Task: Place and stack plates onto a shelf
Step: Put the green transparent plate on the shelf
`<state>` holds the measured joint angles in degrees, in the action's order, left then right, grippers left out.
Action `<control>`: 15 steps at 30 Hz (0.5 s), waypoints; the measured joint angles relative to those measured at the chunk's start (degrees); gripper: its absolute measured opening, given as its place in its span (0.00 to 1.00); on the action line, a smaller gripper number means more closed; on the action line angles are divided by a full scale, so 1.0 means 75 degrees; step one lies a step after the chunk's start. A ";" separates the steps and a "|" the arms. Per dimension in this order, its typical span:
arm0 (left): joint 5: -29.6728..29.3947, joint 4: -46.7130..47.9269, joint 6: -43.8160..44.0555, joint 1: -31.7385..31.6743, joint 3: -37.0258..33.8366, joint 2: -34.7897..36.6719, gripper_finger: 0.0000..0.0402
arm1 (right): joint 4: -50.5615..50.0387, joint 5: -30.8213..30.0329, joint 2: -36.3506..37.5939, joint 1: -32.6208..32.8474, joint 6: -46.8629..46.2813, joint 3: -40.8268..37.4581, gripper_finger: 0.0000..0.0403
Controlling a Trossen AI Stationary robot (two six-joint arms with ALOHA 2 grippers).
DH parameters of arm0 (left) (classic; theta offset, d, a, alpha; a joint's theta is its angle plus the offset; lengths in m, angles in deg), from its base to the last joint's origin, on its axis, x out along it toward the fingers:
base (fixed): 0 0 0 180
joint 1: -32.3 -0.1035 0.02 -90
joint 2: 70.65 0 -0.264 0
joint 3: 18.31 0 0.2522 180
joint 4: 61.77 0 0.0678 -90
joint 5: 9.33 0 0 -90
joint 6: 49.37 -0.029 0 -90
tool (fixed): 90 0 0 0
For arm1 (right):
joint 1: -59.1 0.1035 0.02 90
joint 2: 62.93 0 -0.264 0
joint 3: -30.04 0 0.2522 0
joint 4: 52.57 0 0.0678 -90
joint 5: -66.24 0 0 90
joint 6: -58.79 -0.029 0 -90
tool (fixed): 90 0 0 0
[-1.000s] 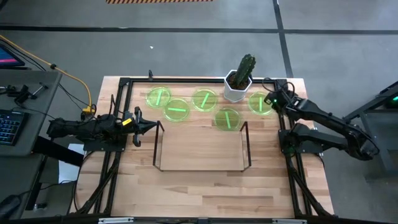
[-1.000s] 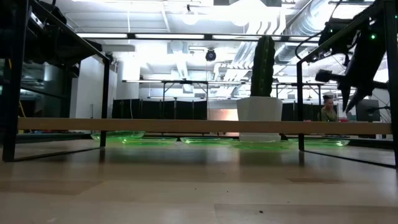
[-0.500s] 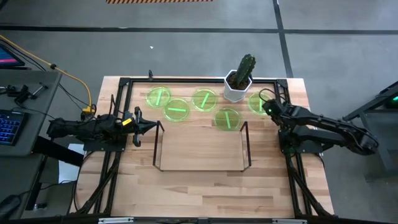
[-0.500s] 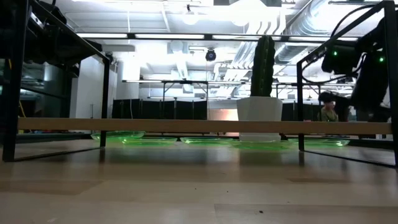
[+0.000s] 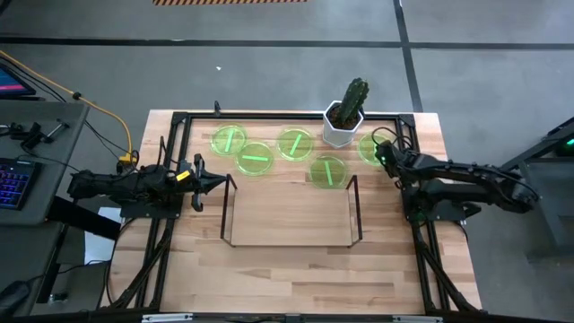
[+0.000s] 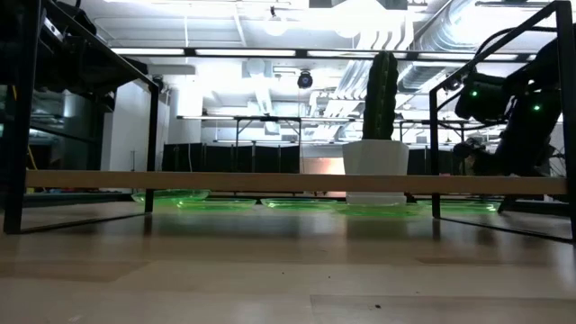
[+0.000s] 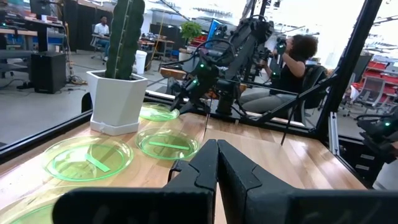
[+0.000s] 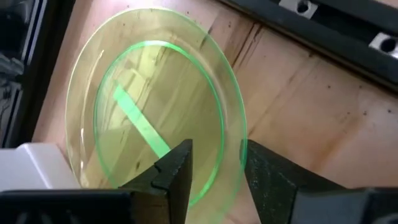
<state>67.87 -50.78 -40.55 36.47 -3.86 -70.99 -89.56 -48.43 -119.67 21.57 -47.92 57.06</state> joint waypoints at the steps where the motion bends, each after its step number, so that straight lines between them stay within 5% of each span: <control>1: 0.0003 0.0001 -0.0003 -0.0001 0.0000 -0.0003 0.00 | 0.0003 0.0010 -0.0113 -0.0055 0.0000 0.0038 0.34; 7: 0.0000 0.0001 -0.0002 0.0000 0.0000 -0.0003 0.00 | 0.0012 -0.0010 -0.0755 -0.0191 0.0030 0.0229 0.28; 15: 0.0003 0.0001 0.0000 -0.0001 0.0000 -0.0003 0.00 | -0.0001 -0.0116 -0.1226 -0.0194 0.0121 0.0353 0.02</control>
<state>67.89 -50.77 -40.55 36.46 -3.86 -71.02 -89.56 -49.30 -128.87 20.12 -47.02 59.71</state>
